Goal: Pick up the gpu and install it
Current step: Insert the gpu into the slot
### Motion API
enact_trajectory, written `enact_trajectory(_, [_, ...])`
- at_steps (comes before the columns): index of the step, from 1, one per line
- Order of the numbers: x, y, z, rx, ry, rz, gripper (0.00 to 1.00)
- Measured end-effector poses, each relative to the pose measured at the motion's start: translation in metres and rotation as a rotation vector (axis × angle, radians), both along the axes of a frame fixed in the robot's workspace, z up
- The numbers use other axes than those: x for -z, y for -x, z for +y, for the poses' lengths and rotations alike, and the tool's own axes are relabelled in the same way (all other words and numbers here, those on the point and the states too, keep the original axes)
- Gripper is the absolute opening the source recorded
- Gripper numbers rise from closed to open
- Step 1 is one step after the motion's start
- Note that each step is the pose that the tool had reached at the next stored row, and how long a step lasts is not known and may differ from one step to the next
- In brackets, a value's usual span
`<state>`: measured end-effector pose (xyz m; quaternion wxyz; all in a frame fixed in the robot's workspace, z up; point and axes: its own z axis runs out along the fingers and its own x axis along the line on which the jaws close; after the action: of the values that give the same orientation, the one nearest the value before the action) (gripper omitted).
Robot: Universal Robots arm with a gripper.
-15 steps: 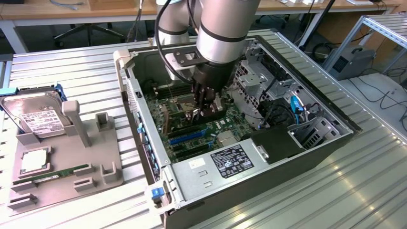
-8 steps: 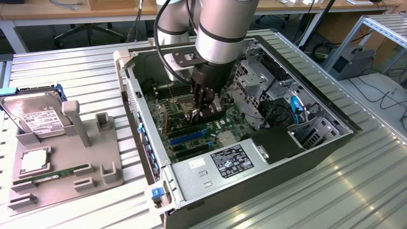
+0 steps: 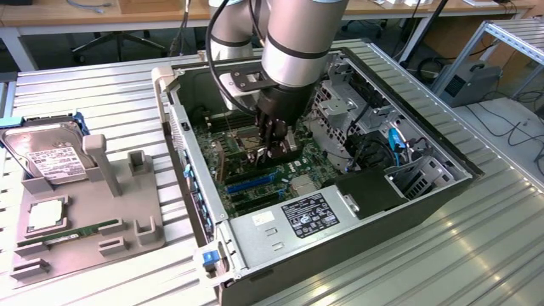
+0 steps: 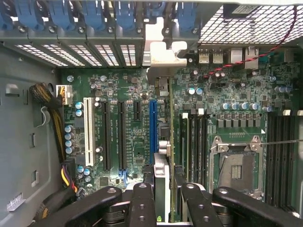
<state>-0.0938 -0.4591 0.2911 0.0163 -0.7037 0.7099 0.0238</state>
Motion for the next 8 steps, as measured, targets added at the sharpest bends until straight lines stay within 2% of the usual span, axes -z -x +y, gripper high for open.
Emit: enact_trajectory(8, [0.0001, 0.004, -0.0014, 0.0, 0.0003, 0.0, 0.27])
